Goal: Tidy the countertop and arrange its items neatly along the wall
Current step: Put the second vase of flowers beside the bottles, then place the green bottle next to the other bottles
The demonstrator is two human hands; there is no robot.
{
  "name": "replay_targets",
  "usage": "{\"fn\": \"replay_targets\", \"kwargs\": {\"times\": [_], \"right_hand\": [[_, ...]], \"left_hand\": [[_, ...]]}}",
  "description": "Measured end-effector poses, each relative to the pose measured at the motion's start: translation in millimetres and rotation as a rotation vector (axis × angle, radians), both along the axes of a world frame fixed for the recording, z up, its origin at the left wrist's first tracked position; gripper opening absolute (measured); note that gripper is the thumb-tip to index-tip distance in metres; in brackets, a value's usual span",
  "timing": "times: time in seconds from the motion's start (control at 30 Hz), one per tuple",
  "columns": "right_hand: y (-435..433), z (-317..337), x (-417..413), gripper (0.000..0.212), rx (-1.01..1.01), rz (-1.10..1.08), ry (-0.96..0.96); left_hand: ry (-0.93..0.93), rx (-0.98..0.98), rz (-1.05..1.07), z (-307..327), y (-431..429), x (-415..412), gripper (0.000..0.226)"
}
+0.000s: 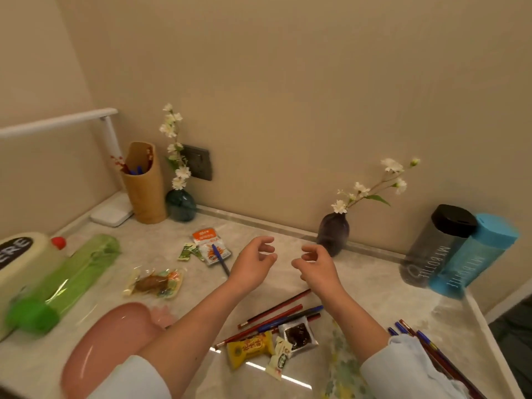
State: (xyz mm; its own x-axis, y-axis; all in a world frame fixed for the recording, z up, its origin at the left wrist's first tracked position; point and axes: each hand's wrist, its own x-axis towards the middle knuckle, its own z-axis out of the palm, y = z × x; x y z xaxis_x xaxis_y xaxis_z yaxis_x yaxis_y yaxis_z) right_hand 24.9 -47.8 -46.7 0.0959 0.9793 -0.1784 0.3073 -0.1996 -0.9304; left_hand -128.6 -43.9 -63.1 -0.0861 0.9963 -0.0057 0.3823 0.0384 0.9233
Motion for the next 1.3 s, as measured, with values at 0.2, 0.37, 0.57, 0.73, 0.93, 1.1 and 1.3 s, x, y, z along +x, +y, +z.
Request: {"fn": "replay_targets", "kwargs": {"times": [0.2,0.37,0.57,0.73,0.93,1.1,1.3], "right_hand": [[-8.6,12.6,-85.3,0.039,0.014,0.207,0.018],[-17.1,15.5,-166.6,0.037,-0.003,0.307,0.052],[-32.9,15.0,-257.4,0.038,-0.108,0.417,0.062],[-42.2,2.5,-310.3,0.042,-0.176,0.434,0.08],[-50.8,-8.5,-344.6,0.048,-0.299,0.408,0.122],[-58.6,-15.8,-360.0,0.052,-0.383,0.341,0.228],[-60.2,-18.3,-367.2,0.041,-0.371,0.274,0.333]], "left_hand": [[-0.019,0.021,0.184,16.0,-31.8,-87.3,0.03],[-0.004,0.034,0.353,25.4,-58.6,-165.2,0.028],[0.207,0.033,0.42,23.4,-92.9,-261.4,0.034],[0.521,-0.072,0.329,16.9,-108.6,-313.1,0.054],[0.846,-0.185,0.142,4.8,-106.2,-332.2,0.077],[1.044,-0.145,0.082,1.6,-99.1,-338.5,0.078],[0.855,-0.105,-0.003,-3.3,-96.0,-343.6,0.072]]}}
